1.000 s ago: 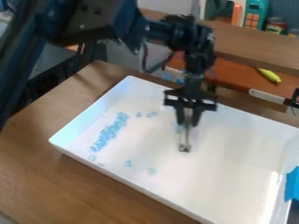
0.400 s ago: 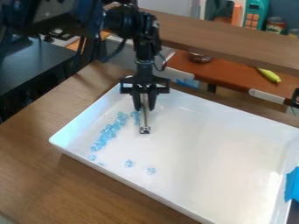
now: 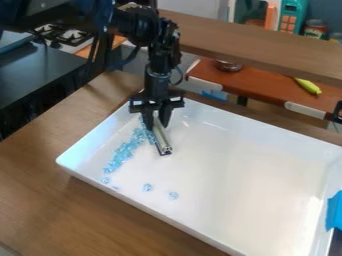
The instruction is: Sweep into pile
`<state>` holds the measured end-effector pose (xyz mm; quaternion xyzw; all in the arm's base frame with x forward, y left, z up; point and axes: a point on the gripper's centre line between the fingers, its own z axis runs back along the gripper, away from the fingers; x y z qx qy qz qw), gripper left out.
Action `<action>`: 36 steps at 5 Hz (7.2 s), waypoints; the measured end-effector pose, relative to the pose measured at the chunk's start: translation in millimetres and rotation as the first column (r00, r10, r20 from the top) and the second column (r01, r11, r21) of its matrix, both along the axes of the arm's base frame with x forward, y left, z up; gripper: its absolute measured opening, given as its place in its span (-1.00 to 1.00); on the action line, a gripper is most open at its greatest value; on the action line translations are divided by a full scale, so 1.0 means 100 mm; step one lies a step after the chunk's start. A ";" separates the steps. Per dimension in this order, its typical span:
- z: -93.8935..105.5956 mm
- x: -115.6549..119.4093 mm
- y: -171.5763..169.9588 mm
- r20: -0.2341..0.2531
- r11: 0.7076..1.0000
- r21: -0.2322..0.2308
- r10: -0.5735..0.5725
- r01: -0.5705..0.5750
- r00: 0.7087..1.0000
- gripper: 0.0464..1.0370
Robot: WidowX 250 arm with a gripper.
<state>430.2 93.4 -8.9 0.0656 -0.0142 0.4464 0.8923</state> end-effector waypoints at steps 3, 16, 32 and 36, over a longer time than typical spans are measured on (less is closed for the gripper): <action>-0.03 -0.61 0.02 -0.107 0.971 0.111 0.224 -0.212 0.969 -0.38; 0.00 -1.16 -1.21 0.111 0.802 0.119 -0.596 0.585 0.795 -0.38; 0.14 -1.64 -0.17 0.104 0.739 0.184 -0.670 0.648 0.735 -0.38; 0.69 -1.21 -1.35 0.142 0.844 -0.005 -0.530 0.536 0.836 -0.38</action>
